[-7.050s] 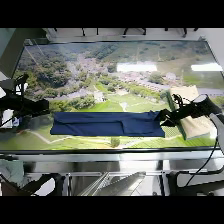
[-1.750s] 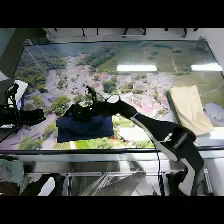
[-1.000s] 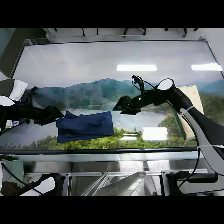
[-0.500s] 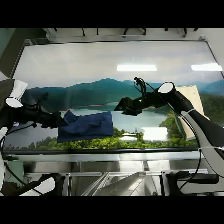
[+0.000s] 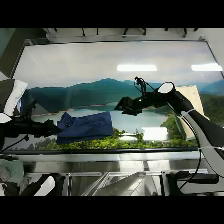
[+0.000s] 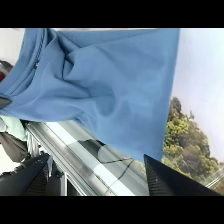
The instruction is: Fold the shirts.
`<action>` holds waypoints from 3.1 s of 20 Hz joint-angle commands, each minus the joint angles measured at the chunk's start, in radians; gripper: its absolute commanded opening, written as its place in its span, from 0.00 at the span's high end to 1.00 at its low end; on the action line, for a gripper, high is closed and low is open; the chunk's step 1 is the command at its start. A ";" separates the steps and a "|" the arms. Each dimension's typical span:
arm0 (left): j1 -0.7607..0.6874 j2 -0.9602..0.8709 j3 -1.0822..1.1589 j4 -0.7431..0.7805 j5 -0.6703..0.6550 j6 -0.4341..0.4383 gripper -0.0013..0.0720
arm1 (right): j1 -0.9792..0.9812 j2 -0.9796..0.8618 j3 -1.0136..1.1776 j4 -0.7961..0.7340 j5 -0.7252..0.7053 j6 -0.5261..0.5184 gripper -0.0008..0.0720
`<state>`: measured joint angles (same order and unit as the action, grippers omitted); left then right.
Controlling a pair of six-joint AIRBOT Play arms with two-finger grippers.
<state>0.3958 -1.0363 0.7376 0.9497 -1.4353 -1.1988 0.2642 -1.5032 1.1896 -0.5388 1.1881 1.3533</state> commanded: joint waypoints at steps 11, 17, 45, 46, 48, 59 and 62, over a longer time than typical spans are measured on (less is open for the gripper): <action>-0.025 0.068 -0.159 0.342 -0.026 -0.226 0.97 | 0.002 -0.111 -0.002 0.001 0.024 0.009 0.11; -0.015 -0.127 -0.082 0.341 -0.101 -0.300 0.15 | 0.001 -0.116 -0.001 0.004 0.031 0.005 0.11; -0.094 -0.161 0.571 0.225 0.021 -0.369 0.97 | 0.327 -0.393 0.111 0.267 -0.164 -0.126 0.11; -0.094 -0.161 0.571 0.225 0.021 -0.369 0.97 | 0.344 -0.414 0.137 0.287 -0.164 -0.125 0.11; -0.094 -0.161 0.571 0.225 0.020 -0.369 0.97 | 0.375 -0.457 0.187 0.299 -0.168 -0.097 0.12; -0.116 -0.161 0.570 0.121 0.019 -0.342 0.97 | 0.105 0.082 0.009 -0.236 -0.067 0.145 0.96; -0.182 -0.161 0.570 0.121 0.032 -0.327 0.97 | -0.026 0.343 -0.140 -0.194 -0.109 0.181 0.96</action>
<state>0.2604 -1.1965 1.3071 1.0889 -1.4174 -1.5406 0.3477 -1.3872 1.1709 -0.6754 1.1133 1.4574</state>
